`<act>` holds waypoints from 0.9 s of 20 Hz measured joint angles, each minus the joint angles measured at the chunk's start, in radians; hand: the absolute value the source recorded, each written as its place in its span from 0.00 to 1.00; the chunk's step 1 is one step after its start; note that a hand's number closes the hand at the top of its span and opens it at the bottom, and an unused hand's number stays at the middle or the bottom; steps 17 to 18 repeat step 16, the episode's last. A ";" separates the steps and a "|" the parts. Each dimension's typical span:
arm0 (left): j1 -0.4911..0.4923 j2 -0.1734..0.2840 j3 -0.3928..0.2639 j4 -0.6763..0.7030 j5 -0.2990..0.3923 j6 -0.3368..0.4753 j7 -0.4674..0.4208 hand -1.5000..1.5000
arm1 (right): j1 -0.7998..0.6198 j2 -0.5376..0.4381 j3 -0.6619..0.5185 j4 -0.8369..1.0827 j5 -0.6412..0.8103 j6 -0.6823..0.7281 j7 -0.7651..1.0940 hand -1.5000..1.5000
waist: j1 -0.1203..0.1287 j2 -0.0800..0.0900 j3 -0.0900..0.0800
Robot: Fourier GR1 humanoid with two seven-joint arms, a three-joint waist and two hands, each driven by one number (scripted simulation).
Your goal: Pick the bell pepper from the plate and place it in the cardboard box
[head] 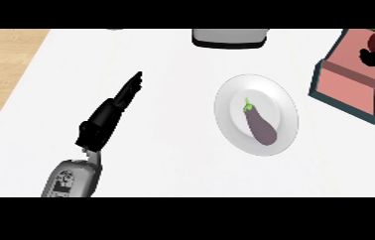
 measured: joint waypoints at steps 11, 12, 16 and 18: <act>-0.001 0.001 0.005 -0.019 0.007 -0.008 0.016 0.50 | -0.039 -0.009 -0.198 0.175 -0.209 -0.100 -0.246 0.00 | 0.004 0.001 0.002; -0.001 0.002 0.006 -0.020 0.008 -0.009 0.015 0.50 | -0.042 -0.013 -0.227 0.171 -0.242 -0.106 -0.269 0.00 | 0.001 0.000 0.002; -0.001 0.007 0.019 -0.005 0.009 -0.007 0.007 0.50 | -0.018 -0.022 -0.349 0.154 -0.385 -0.095 -0.388 0.00 | -0.014 -0.003 0.002; -0.001 0.007 0.019 -0.005 0.009 -0.007 0.007 0.50 | -0.018 -0.022 -0.349 0.154 -0.385 -0.095 -0.388 0.00 | -0.014 -0.003 0.002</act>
